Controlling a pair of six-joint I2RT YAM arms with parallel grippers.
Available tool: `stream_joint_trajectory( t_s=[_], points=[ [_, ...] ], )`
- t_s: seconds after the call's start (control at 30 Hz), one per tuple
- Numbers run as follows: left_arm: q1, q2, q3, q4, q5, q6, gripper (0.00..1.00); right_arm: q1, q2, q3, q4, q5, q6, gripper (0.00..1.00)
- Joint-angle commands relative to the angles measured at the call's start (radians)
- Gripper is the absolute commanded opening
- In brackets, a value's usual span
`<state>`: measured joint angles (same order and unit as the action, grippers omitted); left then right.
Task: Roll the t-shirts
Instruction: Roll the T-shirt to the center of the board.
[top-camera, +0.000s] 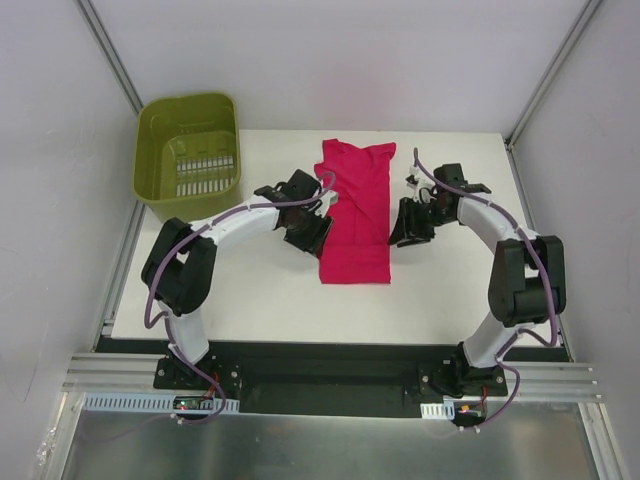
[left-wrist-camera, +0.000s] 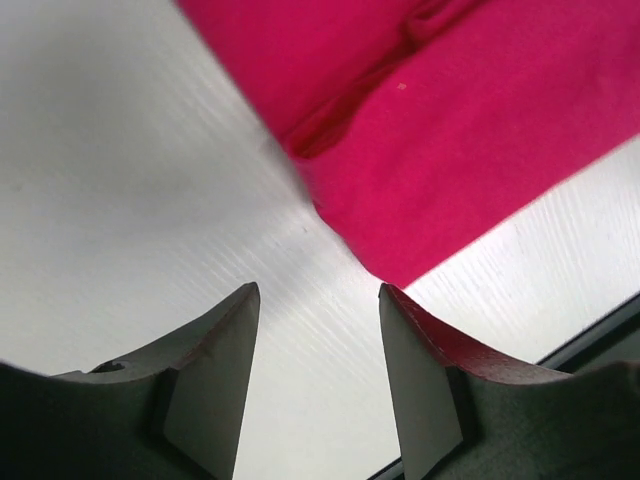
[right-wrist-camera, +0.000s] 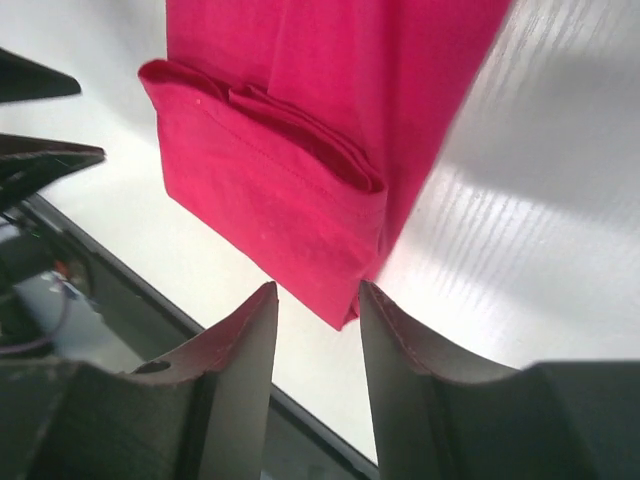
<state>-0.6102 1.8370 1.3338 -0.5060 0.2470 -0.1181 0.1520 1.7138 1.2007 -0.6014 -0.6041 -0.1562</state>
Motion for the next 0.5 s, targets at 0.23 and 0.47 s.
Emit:
stream_joint_trajectory(
  t_s=[0.23,0.47],
  points=[
    [-0.117,-0.099,0.003,0.013,0.158,0.429,0.58,-0.014,-0.210,-0.007,-0.069,0.055,-0.367,0.46],
    [-0.177,-0.156,-0.156,0.178,0.186,0.662,0.67,-0.147,-0.287,0.042,-0.017,0.110,-0.376,0.63]
  ],
)
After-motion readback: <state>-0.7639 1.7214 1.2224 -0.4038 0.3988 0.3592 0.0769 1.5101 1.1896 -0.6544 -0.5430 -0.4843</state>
